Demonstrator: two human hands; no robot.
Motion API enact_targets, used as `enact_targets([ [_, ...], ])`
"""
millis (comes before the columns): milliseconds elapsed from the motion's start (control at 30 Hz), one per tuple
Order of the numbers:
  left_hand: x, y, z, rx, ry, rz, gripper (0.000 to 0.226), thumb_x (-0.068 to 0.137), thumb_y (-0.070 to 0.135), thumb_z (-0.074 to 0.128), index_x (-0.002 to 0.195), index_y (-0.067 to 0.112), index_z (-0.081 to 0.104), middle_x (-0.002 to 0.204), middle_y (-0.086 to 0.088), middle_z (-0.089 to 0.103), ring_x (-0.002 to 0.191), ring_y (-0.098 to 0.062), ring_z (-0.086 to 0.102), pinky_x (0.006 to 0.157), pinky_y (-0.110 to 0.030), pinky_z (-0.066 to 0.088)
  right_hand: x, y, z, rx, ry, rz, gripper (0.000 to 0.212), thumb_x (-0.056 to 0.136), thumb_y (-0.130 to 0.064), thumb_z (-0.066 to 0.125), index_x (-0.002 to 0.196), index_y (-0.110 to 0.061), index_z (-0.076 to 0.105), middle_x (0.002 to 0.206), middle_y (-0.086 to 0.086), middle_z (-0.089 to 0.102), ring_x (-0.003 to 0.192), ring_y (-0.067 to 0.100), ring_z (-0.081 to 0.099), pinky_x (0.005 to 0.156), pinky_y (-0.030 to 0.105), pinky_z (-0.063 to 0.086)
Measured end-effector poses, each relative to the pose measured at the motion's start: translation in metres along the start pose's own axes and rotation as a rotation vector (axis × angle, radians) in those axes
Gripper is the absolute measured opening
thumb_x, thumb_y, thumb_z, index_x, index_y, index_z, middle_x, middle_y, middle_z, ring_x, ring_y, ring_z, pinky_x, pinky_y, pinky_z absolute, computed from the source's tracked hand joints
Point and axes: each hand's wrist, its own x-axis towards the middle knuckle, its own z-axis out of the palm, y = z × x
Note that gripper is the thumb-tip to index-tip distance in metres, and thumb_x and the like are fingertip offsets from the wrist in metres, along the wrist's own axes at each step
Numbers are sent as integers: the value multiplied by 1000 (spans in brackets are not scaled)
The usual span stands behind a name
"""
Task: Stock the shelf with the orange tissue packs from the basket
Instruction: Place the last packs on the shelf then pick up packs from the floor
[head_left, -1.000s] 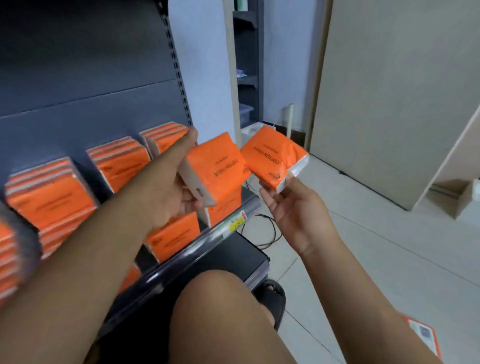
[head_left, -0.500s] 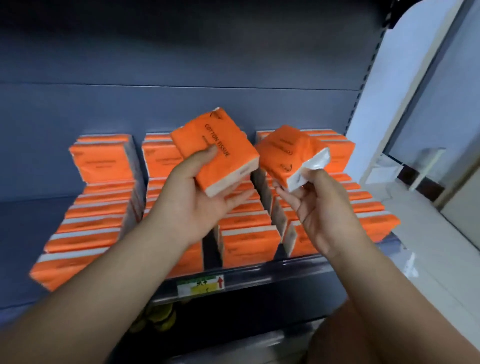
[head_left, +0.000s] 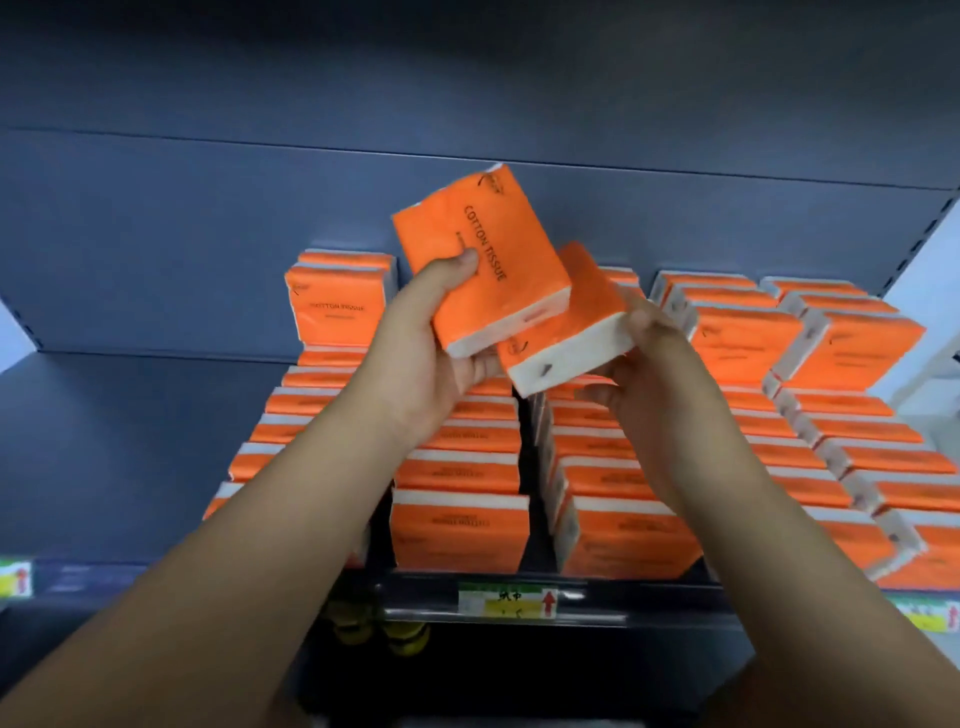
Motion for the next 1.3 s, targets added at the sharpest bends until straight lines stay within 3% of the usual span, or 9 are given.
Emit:
enact_targets([
  [100,1,13,-18,57,-12,39,52,89,28,58,138,11,61,127,-10,73,117,-29,70,98,-44,58,21,-12,17,57,-90,92,49,97,-56,49,129,-24,67,119,9,74,102,25,69,84,40,55],
  [167,0,20,-29,124,-50,32,44,88,25,57,130,13,69,124,-9,74,114,-28,72,96,-45,59,38,-14,27,-102,-145,103,30,102,-33,60,125,-19,71,120,10,75,109,29,72,95,47,58],
  [300,-2,31,-51,130,-110,12,34,93,23,57,121,15,75,127,-12,72,117,-33,70,93,-49,58,58,-14,34,-247,-210,81,32,90,0,68,120,-8,74,113,16,77,106,32,74,92,41,60],
  [567,6,54,-84,143,210,200,27,97,19,64,124,16,65,96,6,75,77,-7,71,54,-16,49,71,-2,32,-156,-6,47,45,93,3,60,131,-20,67,107,12,70,92,18,71,84,37,56],
  [733,7,56,-110,264,332,299,48,90,9,74,126,33,54,119,4,74,103,-23,76,81,-43,62,73,-1,46,-255,7,-78,35,83,-2,69,110,-24,70,95,8,72,88,20,71,80,37,55],
  [867,3,61,-123,301,362,360,49,90,3,73,120,35,52,128,0,68,108,-31,74,85,-57,60,76,0,48,-471,119,-162,32,80,-14,86,100,-30,66,95,8,75,90,25,75,84,47,61],
  [1000,3,67,-141,295,417,311,23,96,12,69,107,27,56,117,-5,75,112,-29,73,81,-51,62,80,4,51,-716,120,-233,40,78,-15,89,101,-36,65,90,-4,72,82,16,72,82,42,62],
  [1133,8,70,-160,336,503,266,19,92,16,74,103,24,60,109,-3,78,105,-22,75,84,-43,61,82,16,55,-980,93,-304,44,77,-12,83,110,-34,64,93,-14,68,80,-2,65,77,11,51],
  [1300,10,70,-174,528,504,191,24,86,14,81,107,16,68,100,0,79,94,-14,75,83,-31,52,88,30,57,-1198,123,-462,46,72,-7,77,116,-16,71,104,4,69,93,22,64,80,26,44],
])
